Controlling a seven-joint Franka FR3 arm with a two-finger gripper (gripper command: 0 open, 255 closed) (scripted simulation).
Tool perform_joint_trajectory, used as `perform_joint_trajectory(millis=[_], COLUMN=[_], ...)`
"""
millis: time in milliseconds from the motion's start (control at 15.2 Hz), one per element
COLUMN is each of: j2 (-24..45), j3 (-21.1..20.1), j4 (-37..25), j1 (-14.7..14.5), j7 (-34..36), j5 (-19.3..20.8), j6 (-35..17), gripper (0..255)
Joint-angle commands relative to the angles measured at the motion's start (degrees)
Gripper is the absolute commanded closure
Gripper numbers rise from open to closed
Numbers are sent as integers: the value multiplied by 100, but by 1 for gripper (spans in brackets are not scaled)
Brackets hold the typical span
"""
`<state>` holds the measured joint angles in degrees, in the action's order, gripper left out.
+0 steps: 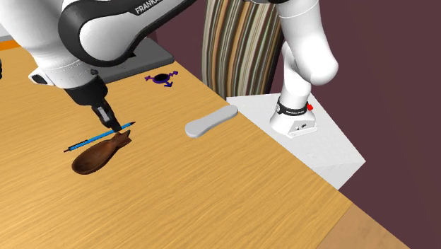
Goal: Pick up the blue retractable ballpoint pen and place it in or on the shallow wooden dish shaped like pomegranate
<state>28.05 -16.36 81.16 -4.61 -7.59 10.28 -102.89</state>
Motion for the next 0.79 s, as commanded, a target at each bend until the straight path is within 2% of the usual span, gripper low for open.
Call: perform_joint_trajectory(millis=[0,396,726], j2=[52,165,165], j3=[8,30,30], j4=[88,375,375], j1=[-1,6,6], j7=[16,60,60], j5=[17,61,61], j6=[-139,-533,-533], gripper=[255,255,255])
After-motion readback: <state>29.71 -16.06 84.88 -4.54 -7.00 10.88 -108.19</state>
